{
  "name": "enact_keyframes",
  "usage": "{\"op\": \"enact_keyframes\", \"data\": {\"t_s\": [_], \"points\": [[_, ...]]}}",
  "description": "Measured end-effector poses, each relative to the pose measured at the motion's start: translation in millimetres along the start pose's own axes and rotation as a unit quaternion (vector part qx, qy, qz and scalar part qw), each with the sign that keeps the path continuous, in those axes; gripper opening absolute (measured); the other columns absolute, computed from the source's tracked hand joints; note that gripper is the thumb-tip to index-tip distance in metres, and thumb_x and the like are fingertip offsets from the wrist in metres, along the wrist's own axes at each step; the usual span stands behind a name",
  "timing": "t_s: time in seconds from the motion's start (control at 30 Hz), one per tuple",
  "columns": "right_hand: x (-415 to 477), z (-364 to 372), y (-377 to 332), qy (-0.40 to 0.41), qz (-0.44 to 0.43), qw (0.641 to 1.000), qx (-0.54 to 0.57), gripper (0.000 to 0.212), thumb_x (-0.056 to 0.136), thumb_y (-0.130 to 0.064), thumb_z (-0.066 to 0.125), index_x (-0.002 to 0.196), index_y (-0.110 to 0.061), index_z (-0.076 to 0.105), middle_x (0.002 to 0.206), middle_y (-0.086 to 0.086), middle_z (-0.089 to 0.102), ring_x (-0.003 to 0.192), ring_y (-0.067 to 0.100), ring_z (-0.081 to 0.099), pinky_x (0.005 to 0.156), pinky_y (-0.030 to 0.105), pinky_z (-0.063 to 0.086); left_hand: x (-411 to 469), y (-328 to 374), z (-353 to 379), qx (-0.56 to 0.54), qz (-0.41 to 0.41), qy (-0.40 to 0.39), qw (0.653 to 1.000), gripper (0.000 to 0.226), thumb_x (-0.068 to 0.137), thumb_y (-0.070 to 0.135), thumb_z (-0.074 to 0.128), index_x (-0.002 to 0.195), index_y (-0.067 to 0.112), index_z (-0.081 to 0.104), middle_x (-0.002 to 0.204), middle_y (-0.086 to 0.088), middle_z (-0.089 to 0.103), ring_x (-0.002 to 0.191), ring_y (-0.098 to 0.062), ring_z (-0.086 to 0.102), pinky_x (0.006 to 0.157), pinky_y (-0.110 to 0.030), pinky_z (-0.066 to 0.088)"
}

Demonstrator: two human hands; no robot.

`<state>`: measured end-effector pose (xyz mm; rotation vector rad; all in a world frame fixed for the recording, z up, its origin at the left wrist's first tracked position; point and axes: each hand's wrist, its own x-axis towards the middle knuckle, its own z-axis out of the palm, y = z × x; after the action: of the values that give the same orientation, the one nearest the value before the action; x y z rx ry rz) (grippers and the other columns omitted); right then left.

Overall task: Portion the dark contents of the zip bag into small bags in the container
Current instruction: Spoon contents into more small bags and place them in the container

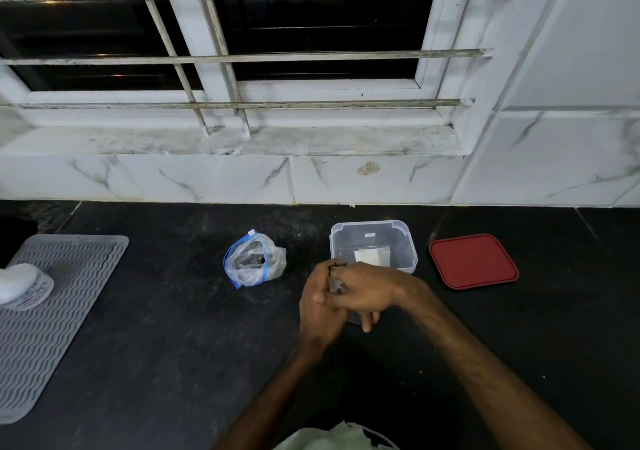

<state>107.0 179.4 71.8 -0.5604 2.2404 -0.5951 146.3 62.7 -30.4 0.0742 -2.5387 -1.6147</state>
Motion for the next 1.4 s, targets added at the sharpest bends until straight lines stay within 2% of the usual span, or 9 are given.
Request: {"op": "enact_keyframes", "data": {"t_s": [0.13,0.27,0.4,0.53,0.7,0.83,1.03,1.27,1.4], "points": [[-4,4,23,0.116,-0.021,0.984,0.130,0.043,0.093,-0.053,0.049,0.109,-0.016,0.065,0.093,0.008,0.073,0.063,0.020,0.072,0.053,0.026,0.058,-4,-9,6,0.004,-0.018,-0.006,1.000,0.039,0.080,0.039,0.062,0.117,0.034,0.056,0.109,0.016,0.066,0.101,0.001,0.062,0.088,-0.035,0.054],[-21,-2,54,0.362,-0.021,0.876,0.317,0.029,0.097,-0.037,0.052,0.096,-0.014,0.070,0.085,0.002,0.074,0.057,0.022,0.070,0.045,0.025,0.050,-13,-21,13,0.027,-0.065,-0.005,0.998,0.042,0.082,0.046,0.071,0.119,0.035,0.055,0.113,0.019,0.063,0.104,0.003,0.059,0.091,-0.027,0.052],[-16,8,125,0.485,0.080,0.833,0.254,0.028,0.099,-0.034,0.049,0.085,-0.018,0.068,0.078,-0.001,0.073,0.056,0.015,0.066,0.048,0.032,0.051,-26,-35,24,0.071,-0.068,0.026,0.995,0.039,0.086,0.036,0.070,0.123,0.028,0.059,0.129,0.014,0.053,0.118,-0.003,0.051,0.102,-0.033,0.048],[2,34,185,0.419,0.247,0.869,0.091,0.025,0.096,-0.034,0.054,0.108,-0.018,0.068,0.101,0.007,0.071,0.091,0.026,0.065,0.074,0.034,0.048,-29,-39,32,0.089,-0.104,0.014,0.991,0.049,0.084,0.039,0.072,0.129,0.026,0.056,0.141,0.011,0.045,0.127,-0.005,0.042,0.105,-0.023,0.040],[22,67,200,0.282,0.265,0.922,-0.021,0.042,0.088,-0.032,0.066,0.127,-0.022,0.056,0.126,0.007,0.051,0.117,0.028,0.050,0.093,0.039,0.046,-31,-38,40,0.089,-0.134,0.001,0.987,0.064,0.075,0.043,0.078,0.130,0.032,0.047,0.133,0.013,0.049,0.123,-0.004,0.045,0.098,-0.024,0.044],[25,76,195,0.298,0.256,0.915,-0.090,0.022,0.088,-0.028,0.065,0.109,-0.026,0.061,0.116,0.000,0.051,0.111,0.021,0.050,0.091,0.039,0.044,-29,-38,45,0.090,-0.162,-0.014,0.982,0.073,0.070,0.048,0.080,0.130,0.037,0.042,0.130,0.015,0.050,0.119,-0.005,0.050,0.096,-0.032,0.050],[13,65,203,0.323,0.239,0.916,-0.022,0.014,0.083,-0.026,0.069,0.081,-0.027,0.056,0.080,-0.008,0.065,0.083,0.016,0.063,0.082,0.037,0.043,-29,-48,43,0.063,-0.206,-0.026,0.976,0.078,0.062,0.051,0.081,0.129,0.041,0.042,0.129,0.016,0.053,0.114,-0.005,0.056,0.098,-0.038,0.052],[-16,53,211,0.393,0.237,0.885,0.080,0.011,0.082,-0.026,0.073,0.079,-0.026,0.062,0.065,-0.010,0.065,0.064,0.011,0.062,0.071,0.032,0.049,-34,-49,41,0.074,-0.200,-0.047,0.976,0.092,0.064,0.043,0.086,0.141,0.033,0.036,0.143,0.013,0.044,0.129,-0.008,0.047,0.109,-0.039,0.043],[-27,49,208,0.437,0.238,0.857,0.133,0.013,0.080,-0.024,0.076,0.082,-0.025,0.062,0.076,-0.008,0.068,0.073,0.016,0.063,0.071,0.031,0.047,-38,-53,38,0.115,-0.162,-0.064,0.978,0.089,0.065,0.040,0.085,0.140,0.030,0.037,0.142,0.012,0.041,0.129,-0.009,0.044,0.104,-0.034,0.045]]}}
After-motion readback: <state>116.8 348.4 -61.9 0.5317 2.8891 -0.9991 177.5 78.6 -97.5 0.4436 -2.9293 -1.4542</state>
